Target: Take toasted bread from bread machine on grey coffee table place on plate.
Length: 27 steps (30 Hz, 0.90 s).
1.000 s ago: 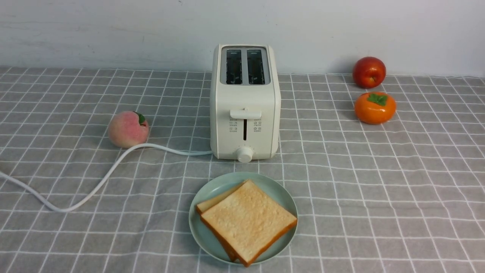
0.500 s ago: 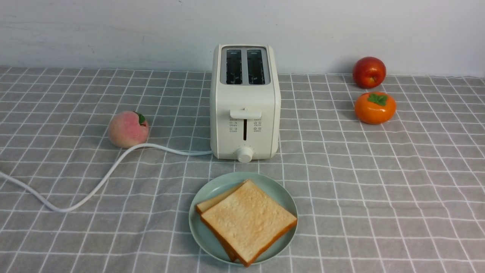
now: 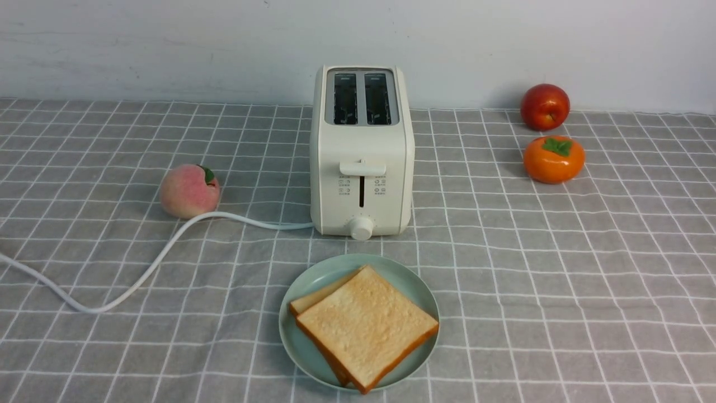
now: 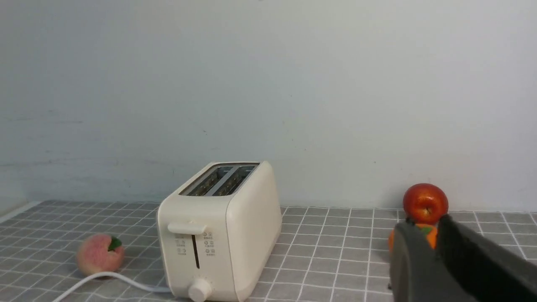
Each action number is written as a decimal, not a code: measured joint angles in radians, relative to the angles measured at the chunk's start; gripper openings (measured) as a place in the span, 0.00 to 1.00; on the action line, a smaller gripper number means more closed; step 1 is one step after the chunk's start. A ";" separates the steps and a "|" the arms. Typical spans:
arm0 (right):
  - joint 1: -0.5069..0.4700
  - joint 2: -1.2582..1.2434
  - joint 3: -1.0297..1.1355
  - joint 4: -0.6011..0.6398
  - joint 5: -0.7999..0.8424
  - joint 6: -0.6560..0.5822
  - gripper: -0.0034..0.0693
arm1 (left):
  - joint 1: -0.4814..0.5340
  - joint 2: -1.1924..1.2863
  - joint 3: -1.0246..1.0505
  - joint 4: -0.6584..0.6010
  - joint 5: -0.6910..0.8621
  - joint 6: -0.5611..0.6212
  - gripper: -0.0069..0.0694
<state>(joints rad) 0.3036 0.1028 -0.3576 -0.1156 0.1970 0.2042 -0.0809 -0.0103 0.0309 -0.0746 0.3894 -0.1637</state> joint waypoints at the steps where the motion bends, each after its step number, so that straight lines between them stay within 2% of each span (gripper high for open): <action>1: 0.000 0.000 0.000 0.027 0.000 -0.018 0.18 | 0.000 0.000 0.000 0.000 0.000 0.000 0.13; 4: 0.000 0.000 0.001 0.062 0.008 -0.042 0.18 | 0.000 0.000 0.000 0.000 0.001 0.000 0.13; 9: -0.013 -0.023 0.042 0.076 0.120 -0.049 0.19 | 0.000 0.000 0.000 0.000 0.001 0.000 0.14; 18: -0.192 -0.109 0.353 0.060 0.161 -0.049 0.21 | 0.000 0.000 0.000 0.000 0.001 0.000 0.14; 27: -0.285 -0.113 0.371 0.041 0.192 -0.053 0.22 | 0.001 0.000 0.000 0.000 0.002 0.000 0.16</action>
<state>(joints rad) 0.0186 -0.0101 0.0131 -0.0750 0.3888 0.1513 -0.0801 -0.0103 0.0309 -0.0746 0.3916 -0.1637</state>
